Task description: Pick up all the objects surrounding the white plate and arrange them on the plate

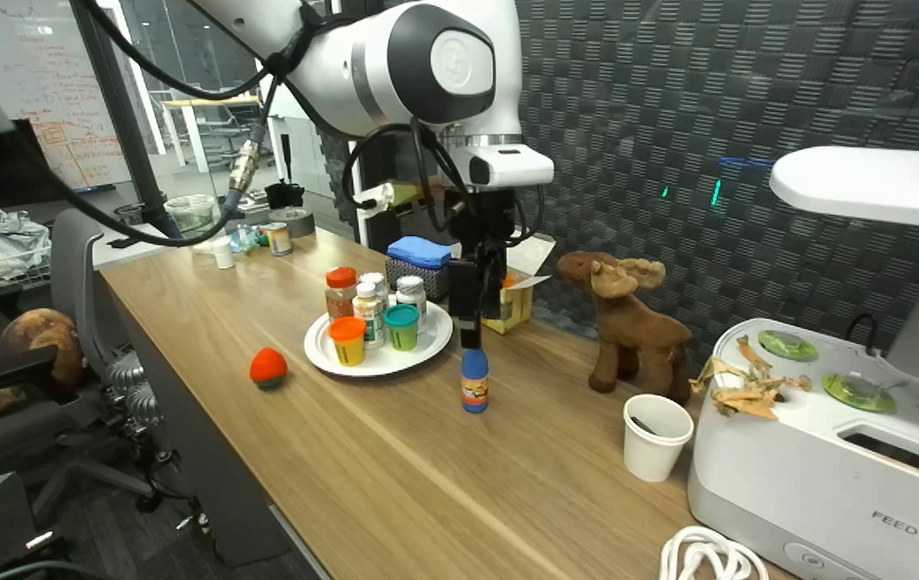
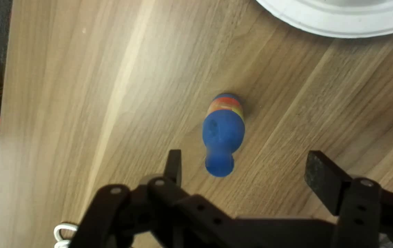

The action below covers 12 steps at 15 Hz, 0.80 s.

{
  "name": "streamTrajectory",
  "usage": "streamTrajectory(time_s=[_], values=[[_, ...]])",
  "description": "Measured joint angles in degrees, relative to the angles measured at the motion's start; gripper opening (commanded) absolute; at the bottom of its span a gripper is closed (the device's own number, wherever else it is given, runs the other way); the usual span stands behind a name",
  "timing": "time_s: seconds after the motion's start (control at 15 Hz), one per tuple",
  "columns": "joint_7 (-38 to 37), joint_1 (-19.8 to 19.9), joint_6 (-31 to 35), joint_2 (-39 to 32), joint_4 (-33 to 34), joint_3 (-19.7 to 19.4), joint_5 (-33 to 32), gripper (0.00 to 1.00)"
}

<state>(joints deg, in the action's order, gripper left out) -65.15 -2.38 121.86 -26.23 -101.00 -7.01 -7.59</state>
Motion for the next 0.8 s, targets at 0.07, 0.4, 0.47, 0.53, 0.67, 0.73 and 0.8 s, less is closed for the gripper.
streamTrajectory(time_s=[0.07, 0.4, 0.47, 0.53, 0.67, 0.73, 0.8], values=[[-0.01, 0.00, 0.08, 0.11, 0.00, -0.02, 0.00, 0.53], [-0.05, 0.04, 0.16, 0.14, -0.11, -0.10, 0.00, 0.15], [-0.06, 0.07, 0.16, 0.14, -0.17, -0.11, 0.03, 0.06], [-0.07, 0.09, 0.16, 0.14, -0.21, -0.14, 0.04, 0.06], [-0.16, 0.10, 0.19, 0.16, -0.24, -0.23, 0.04, 0.09], [-0.20, 0.10, 0.30, 0.20, -0.25, -0.30, 0.04, 0.09], [-0.25, 0.10, 0.61, 0.31, -0.30, -0.37, 0.03, 0.09]])
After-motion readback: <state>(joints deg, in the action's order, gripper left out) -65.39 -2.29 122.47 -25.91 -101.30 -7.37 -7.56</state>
